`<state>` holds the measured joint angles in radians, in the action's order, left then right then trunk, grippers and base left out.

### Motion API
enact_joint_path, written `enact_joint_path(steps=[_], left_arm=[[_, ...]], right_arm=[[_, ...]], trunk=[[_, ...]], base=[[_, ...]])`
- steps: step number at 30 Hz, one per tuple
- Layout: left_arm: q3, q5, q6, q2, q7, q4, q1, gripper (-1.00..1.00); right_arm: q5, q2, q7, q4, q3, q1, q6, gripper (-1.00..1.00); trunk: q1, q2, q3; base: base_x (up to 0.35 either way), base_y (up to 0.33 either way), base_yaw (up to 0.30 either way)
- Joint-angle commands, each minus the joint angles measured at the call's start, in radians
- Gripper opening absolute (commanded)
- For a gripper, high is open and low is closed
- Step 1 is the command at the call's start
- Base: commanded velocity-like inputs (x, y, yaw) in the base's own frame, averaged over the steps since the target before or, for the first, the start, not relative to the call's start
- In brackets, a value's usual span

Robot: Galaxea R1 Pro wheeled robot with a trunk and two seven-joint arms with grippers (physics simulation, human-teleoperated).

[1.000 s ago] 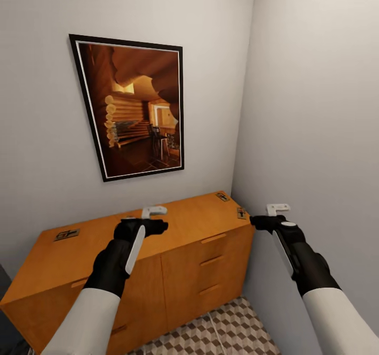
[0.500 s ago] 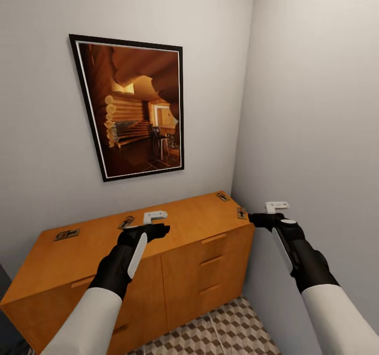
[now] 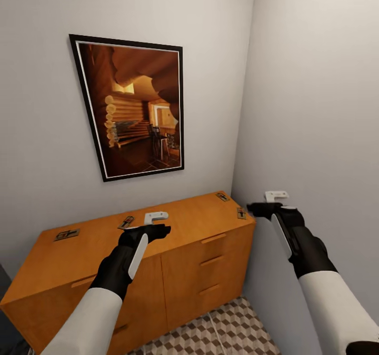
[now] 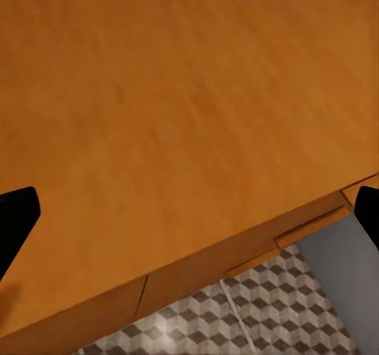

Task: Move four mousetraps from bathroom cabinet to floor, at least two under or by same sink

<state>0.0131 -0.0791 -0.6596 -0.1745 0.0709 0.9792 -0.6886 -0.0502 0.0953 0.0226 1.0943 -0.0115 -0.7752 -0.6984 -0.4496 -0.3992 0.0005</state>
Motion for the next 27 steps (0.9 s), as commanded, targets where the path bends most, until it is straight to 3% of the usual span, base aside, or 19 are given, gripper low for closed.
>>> enact_joint_path(steps=[1, 5, 12, 27], left_arm=[[0.001, -0.008, -0.004, 0.000, 0.007, 0.001, 0.000, 1.00], [0.001, -0.008, -0.005, 0.000, 0.008, 0.001, 0.000, 1.00], [0.003, -0.005, -0.005, 0.000, 0.009, 0.001, 0.000, 1.00], [0.005, -0.003, -0.003, 0.000, 0.010, 0.001, 0.000, 1.00]], right_arm=[[-0.005, 0.000, 0.003, 0.002, 0.000, -0.007, -0.015, 1.00], [-0.004, 0.002, 0.012, 0.004, 0.009, -0.026, -0.043, 1.00], [-0.009, 0.004, 0.090, 0.000, 0.075, -0.034, -0.060, 1.00], [-0.013, 0.000, 0.108, -0.006, 0.093, -0.035, -0.059, 1.00]], trunk=[[0.000, -0.001, -0.001], [0.000, -0.001, -0.001], [0.000, -0.001, -0.001], [0.000, -0.001, -0.001]], base=[[0.000, 0.000, 0.000], [0.000, 0.000, 0.000], [0.000, 0.000, 0.000], [0.027, 0.000, 0.000]])
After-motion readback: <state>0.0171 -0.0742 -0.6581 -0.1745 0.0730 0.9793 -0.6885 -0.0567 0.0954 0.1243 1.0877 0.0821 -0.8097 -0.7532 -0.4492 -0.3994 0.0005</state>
